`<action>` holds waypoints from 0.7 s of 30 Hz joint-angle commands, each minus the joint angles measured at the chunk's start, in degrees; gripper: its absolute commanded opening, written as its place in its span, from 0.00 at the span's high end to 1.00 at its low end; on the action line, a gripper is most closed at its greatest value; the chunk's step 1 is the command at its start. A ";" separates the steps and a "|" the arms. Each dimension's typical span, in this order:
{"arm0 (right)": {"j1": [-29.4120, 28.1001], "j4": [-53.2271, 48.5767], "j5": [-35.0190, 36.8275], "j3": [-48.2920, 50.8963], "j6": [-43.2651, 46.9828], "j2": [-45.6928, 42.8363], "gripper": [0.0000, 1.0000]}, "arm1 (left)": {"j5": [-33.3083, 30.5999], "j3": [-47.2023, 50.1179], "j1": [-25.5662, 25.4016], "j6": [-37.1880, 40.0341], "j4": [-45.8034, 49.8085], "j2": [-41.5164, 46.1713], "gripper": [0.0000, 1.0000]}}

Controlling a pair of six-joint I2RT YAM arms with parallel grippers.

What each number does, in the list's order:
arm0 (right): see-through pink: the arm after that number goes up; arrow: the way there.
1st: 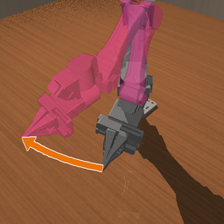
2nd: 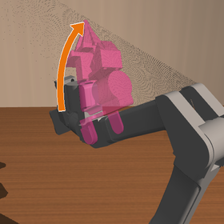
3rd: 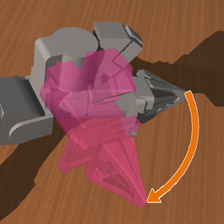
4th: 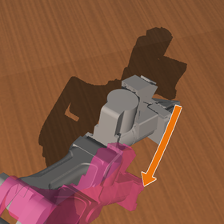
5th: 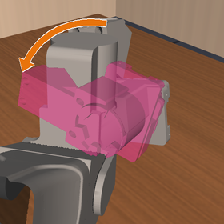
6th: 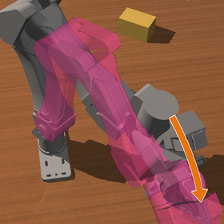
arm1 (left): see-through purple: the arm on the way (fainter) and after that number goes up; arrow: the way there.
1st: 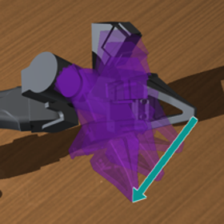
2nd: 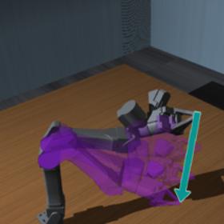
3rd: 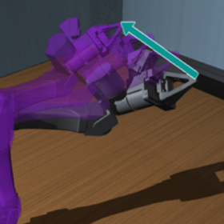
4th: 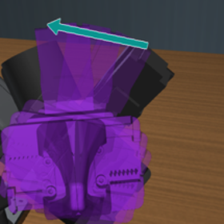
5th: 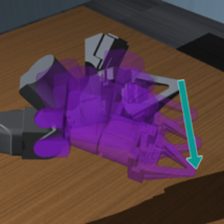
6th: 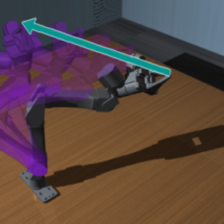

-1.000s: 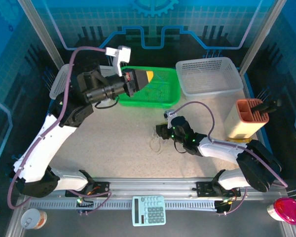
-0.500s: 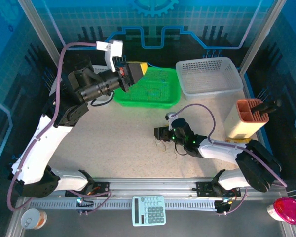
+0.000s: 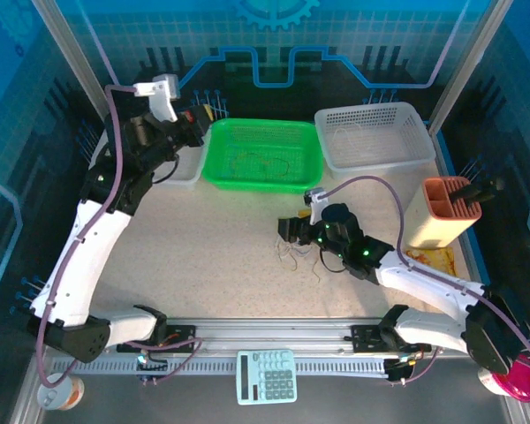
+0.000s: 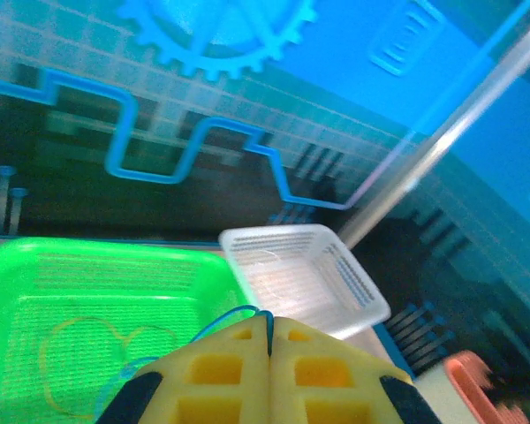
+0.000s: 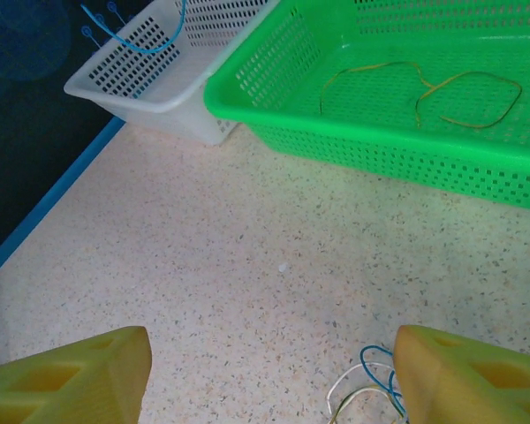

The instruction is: Untangle the cables

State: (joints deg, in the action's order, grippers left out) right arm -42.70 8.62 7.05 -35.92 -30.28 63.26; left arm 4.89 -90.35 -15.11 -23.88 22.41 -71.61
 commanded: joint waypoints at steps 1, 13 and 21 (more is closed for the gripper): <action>1.09 -4.29 0.25 -1.44 0.69 -2.18 0.26 | 0.51 1.13 5.05 -0.19 -4.28 -0.18 1.00; 3.59 -12.53 2.21 -1.33 -0.31 -8.99 0.25 | 0.75 -2.71 18.08 -0.79 -6.10 -10.79 1.00; 5.02 -17.30 3.37 0.48 -0.37 -15.36 0.25 | -0.89 -5.64 21.50 0.01 -5.52 -18.83 1.00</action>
State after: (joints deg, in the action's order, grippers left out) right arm -38.61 -5.45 9.04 -35.99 -30.26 49.87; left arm 5.13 -93.17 5.08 -24.03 17.67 -88.77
